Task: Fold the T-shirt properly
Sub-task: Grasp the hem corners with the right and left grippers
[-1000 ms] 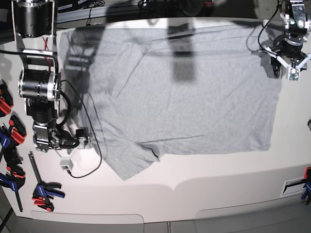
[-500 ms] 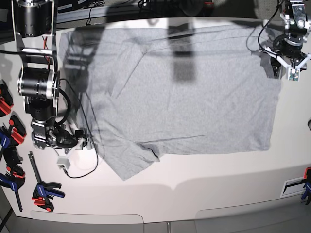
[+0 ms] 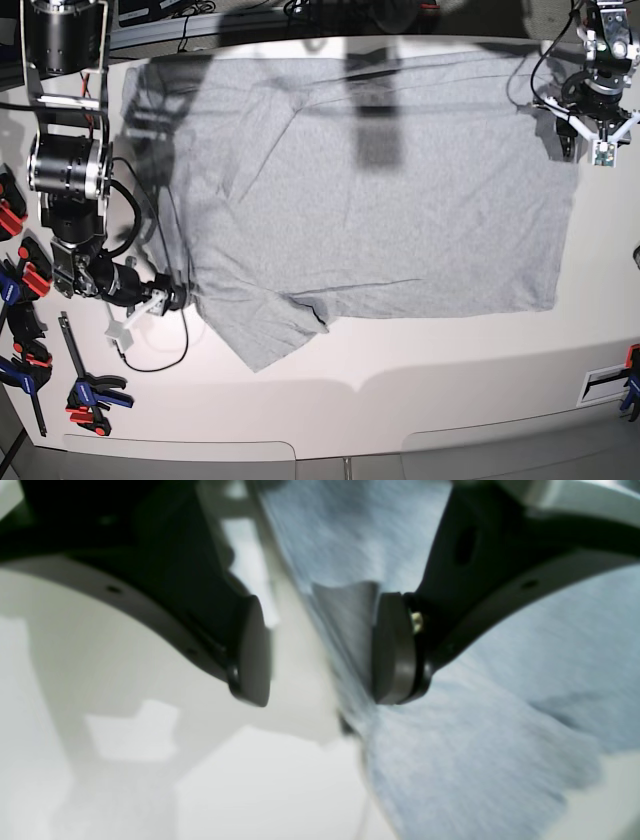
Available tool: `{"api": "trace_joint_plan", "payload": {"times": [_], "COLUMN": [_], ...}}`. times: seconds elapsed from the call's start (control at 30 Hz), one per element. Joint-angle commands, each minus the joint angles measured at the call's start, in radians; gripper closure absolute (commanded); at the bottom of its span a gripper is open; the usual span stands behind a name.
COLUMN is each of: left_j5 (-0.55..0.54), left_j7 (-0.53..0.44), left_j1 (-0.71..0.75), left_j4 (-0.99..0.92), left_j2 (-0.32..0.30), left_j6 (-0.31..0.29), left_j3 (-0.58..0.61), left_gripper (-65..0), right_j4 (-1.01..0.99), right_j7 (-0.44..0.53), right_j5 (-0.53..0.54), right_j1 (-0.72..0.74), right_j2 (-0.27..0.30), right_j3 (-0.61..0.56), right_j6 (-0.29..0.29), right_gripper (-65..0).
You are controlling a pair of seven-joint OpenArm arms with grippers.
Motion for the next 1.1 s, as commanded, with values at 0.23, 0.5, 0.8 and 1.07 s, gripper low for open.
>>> {"api": "trace_joint_plan", "payload": {"times": [0.23,0.5,0.8,1.07], "left_j5": [-0.002,-0.002,-0.031,-0.031], "left_j7": [-0.023,-0.023,-0.023,-0.023], "left_j1": [0.001,0.000,0.000,-0.011], "left_j4": [0.013,0.013,0.013,0.012], "left_j2": [-0.014,-0.014,-0.014,-0.014], "left_j6": [0.009,0.009,0.008,0.009], "left_j3": [-0.008,-0.008,-0.008,-0.008], "left_gripper": [-26.2,-26.2,-26.2,-26.2], "right_j4": [0.013,0.013,0.013,0.013], "right_j7": [0.008,0.081,0.085,0.073], "right_j5": [-0.057,-0.141,-0.134,-0.134], "right_j1": [0.038,0.018,-0.072,-0.095], "right_j2": [0.010,0.007,-0.056,-0.061], "right_j3": [0.002,0.002,0.002,0.002], "right_j6": [0.017,-0.210,-0.135,-0.135], "right_gripper": [-32.1,-32.1,-32.1,-2.0]}}
